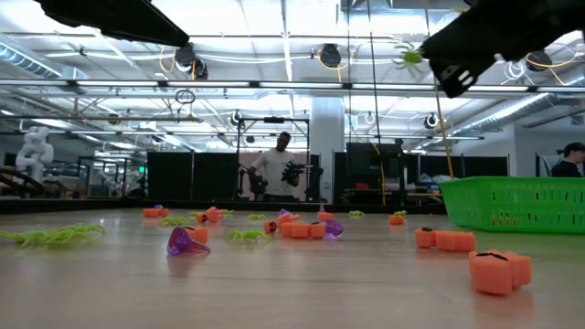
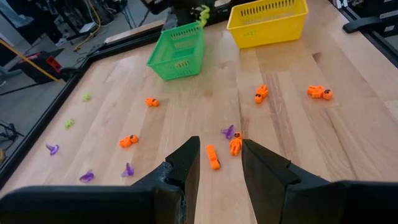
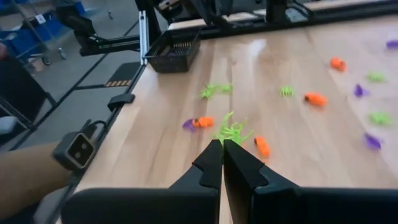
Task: Sort Halloween decoration
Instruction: Put the green spider toy into the yellow bin
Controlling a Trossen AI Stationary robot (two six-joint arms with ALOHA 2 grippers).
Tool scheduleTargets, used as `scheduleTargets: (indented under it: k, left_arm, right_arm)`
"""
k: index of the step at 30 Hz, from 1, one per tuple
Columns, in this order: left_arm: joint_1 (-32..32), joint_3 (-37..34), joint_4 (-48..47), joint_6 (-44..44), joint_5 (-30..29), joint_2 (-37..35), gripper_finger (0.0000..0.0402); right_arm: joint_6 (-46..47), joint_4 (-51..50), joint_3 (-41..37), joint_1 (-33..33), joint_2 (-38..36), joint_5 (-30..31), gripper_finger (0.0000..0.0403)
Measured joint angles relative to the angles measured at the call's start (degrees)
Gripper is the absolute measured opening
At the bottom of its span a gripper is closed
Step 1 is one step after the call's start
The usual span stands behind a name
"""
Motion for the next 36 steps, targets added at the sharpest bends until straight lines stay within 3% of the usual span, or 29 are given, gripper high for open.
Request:
scheduleTargets:
  k: [14,22,36]
  left_arm:
    - [4.0,0.0,-0.5,0.3,-0.2,0.0,0.0116]
    - [5.8,0.0,-0.4,0.0,-0.1,0.0,0.0116]
    - [6.0,0.0,-0.5,-0.2,0.1,0.0,0.0116]
  right_arm:
    - [12.0,-21.1,0.8,4.6,-10.5,-0.2,0.0]
    - [17.8,-43.2,10.8,9.1,-9.6,-0.1,0.0]
    - [33.5,-56.3,17.1,18.8,-9.1,-0.2,0.0]
